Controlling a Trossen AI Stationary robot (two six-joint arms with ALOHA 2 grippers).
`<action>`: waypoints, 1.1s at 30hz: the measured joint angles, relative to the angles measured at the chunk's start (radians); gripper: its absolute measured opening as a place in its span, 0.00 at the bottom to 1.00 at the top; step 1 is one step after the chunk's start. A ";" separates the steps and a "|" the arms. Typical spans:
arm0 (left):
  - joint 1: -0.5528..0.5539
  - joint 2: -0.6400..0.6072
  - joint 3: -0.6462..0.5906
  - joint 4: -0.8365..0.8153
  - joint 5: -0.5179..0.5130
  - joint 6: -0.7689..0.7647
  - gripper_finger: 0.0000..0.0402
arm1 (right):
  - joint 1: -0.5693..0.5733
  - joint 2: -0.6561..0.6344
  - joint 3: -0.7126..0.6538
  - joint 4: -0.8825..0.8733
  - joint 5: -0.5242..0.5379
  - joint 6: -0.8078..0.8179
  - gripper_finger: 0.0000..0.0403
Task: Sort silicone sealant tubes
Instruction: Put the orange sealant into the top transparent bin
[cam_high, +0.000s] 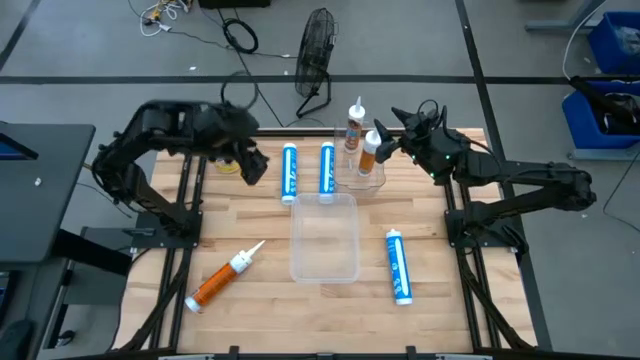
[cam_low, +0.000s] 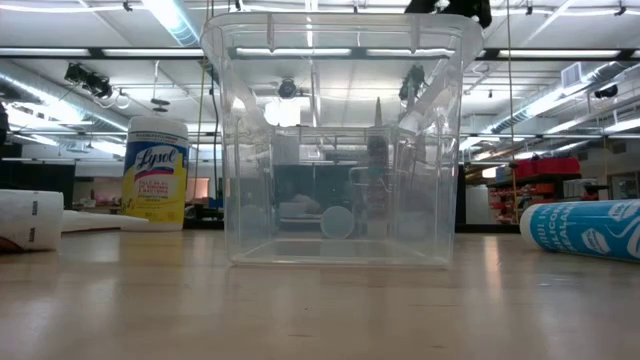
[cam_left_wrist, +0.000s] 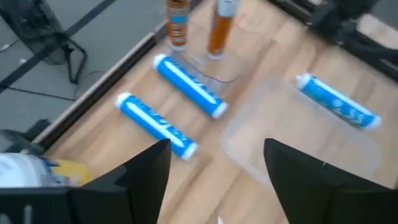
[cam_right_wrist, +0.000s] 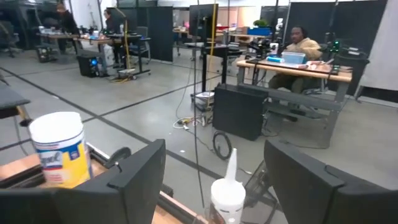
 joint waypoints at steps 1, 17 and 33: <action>-0.021 -0.005 -0.029 -0.002 0.001 -0.021 0.68 | 0.007 0.000 0.007 -0.007 0.000 0.000 0.68; -0.337 -0.025 -0.570 0.005 0.184 -0.330 0.87 | 0.124 -0.085 0.024 -0.087 0.003 -0.001 0.68; -0.512 -0.026 -1.016 0.266 0.251 -0.596 0.87 | 0.217 -0.098 0.024 -0.088 0.003 -0.024 0.68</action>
